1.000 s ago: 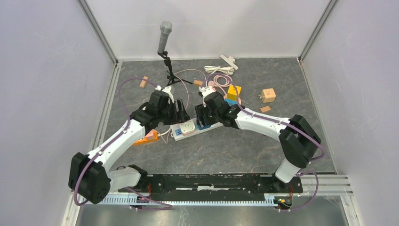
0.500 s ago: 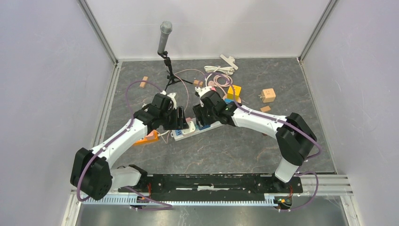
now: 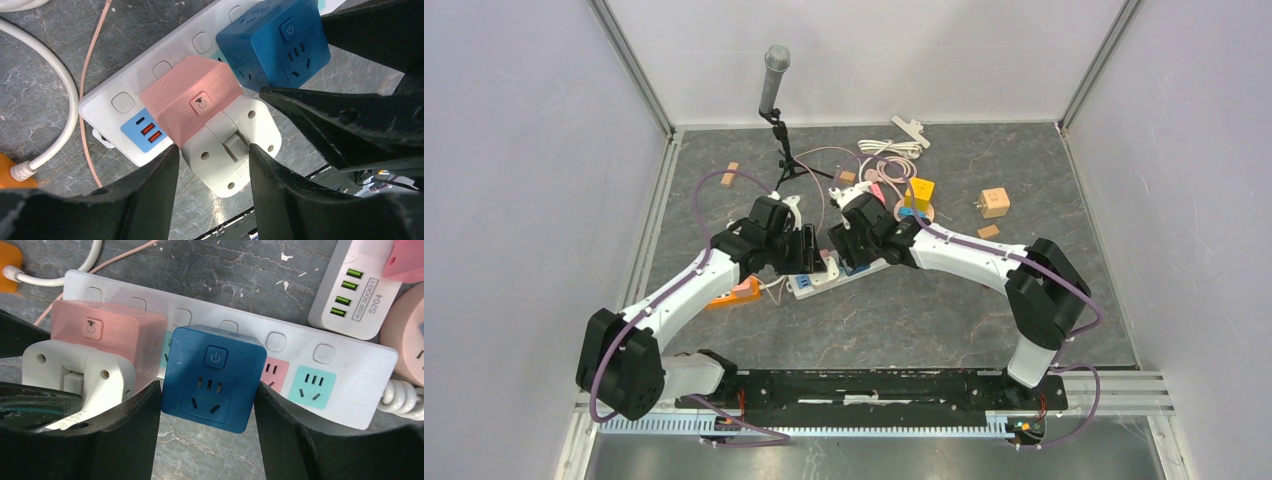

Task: Pull the plug off the socket

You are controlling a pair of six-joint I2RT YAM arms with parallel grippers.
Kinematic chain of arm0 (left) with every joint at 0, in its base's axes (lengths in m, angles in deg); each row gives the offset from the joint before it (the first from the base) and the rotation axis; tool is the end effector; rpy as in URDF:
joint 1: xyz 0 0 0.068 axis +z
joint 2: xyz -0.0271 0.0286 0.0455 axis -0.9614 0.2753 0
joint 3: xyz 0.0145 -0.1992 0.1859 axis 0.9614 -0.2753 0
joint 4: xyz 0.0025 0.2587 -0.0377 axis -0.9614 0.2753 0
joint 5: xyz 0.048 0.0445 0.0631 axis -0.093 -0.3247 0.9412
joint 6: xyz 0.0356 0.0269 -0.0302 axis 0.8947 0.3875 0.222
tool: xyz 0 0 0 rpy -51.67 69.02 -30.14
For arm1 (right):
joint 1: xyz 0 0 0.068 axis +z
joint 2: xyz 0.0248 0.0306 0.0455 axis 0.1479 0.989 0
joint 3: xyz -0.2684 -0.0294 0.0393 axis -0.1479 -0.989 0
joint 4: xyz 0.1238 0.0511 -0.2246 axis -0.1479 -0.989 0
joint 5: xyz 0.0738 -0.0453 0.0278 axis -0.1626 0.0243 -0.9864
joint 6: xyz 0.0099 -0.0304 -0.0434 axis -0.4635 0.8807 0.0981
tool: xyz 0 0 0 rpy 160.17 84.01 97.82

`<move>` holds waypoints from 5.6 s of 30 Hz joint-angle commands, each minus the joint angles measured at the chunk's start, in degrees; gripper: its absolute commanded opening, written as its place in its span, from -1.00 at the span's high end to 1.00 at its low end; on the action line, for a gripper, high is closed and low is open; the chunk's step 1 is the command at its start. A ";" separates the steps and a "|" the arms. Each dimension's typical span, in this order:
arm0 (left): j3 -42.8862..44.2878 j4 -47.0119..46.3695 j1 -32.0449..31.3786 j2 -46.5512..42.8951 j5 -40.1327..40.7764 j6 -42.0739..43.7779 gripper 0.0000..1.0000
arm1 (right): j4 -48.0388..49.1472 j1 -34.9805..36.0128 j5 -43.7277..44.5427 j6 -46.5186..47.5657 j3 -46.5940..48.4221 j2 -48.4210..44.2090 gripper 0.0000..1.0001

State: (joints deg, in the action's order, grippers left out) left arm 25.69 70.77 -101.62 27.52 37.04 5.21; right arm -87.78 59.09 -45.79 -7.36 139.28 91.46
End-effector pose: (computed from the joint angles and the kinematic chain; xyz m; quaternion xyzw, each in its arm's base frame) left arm 0.2212 -0.1238 0.2326 0.0406 0.9426 -0.2315 0.2373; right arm 0.2453 0.2912 0.2248 -0.2483 0.9027 0.1409 0.3220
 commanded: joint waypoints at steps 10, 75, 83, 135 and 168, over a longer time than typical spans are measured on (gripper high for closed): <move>-3.25 9.03 3.77 3.57 7.85 1.07 -0.15 | 4.94 0.28 -0.49 5.09 1.63 -0.38 1.00; -2.28 9.74 3.95 5.59 8.51 1.61 0.00 | 10.07 -11.45 -13.95 -1.70 1.22 -11.83 1.00; -1.45 9.65 3.93 6.21 8.13 1.26 0.00 | 10.27 -13.51 -13.86 0.77 2.34 -14.28 1.00; -0.17 10.79 3.90 7.45 8.06 0.54 0.01 | 5.27 -3.21 3.62 -3.06 3.11 -12.80 1.00; 16.76 10.27 6.84 -1.88 10.11 -3.06 -0.99 | 3.31 -62.17 -14.02 -6.75 -24.18 -28.94 0.60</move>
State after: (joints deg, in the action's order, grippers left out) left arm 43.46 81.41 -95.69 27.91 45.01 3.11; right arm -90.65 2.11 -48.22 -11.91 116.72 62.50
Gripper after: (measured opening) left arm 0.993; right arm 0.666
